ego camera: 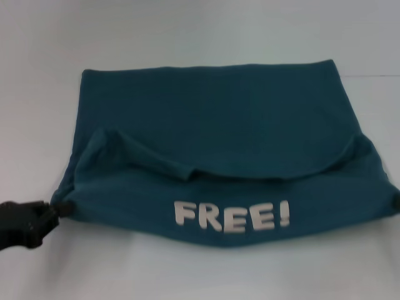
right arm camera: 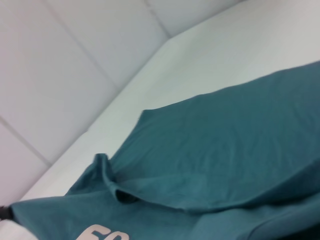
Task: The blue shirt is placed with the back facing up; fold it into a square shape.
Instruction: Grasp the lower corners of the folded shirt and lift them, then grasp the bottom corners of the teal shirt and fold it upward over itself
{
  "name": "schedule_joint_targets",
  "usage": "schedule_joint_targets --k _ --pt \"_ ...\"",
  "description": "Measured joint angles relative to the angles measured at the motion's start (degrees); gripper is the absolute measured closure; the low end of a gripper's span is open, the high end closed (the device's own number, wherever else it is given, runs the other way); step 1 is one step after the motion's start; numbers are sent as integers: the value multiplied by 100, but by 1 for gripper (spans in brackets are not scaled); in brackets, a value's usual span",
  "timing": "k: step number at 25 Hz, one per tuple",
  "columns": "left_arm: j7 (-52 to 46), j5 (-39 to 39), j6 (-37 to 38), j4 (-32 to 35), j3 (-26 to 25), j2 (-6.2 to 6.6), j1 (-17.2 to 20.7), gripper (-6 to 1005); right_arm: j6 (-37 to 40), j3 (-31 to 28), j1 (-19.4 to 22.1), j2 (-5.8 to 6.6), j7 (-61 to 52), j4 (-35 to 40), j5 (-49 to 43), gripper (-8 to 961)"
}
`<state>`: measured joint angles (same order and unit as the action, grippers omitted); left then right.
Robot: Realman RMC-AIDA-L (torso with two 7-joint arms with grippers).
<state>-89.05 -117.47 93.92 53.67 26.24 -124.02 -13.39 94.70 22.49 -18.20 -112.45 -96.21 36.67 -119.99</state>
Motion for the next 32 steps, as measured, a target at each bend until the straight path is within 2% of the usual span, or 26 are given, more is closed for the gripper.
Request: schedule_joint_targets --k 2,8,16,22,25,29,32 --pt "-44 -127 516 45 -265 14 45 980 322 -20 145 8 107 117 -24 890" --pt "-190 -643 1403 162 -745 43 144 980 922 -18 532 29 315 336 -112 881" --pt "-411 -1257 2120 266 -910 45 264 979 1402 -40 819 58 554 385 -558 869" --pt "-507 -1443 2213 306 -978 44 291 979 1639 -145 881 60 673 411 -671 860" --pt "-552 -1417 2194 275 -1042 76 139 980 1617 -340 763 60 678 412 -667 856" --pt "-676 -1396 1976 78 -1144 187 -295 980 1469 -668 378 121 601 371 -659 850" --pt "-763 -1391 1494 -326 -1236 341 -885 980 1144 -874 18 169 532 318 -656 845"
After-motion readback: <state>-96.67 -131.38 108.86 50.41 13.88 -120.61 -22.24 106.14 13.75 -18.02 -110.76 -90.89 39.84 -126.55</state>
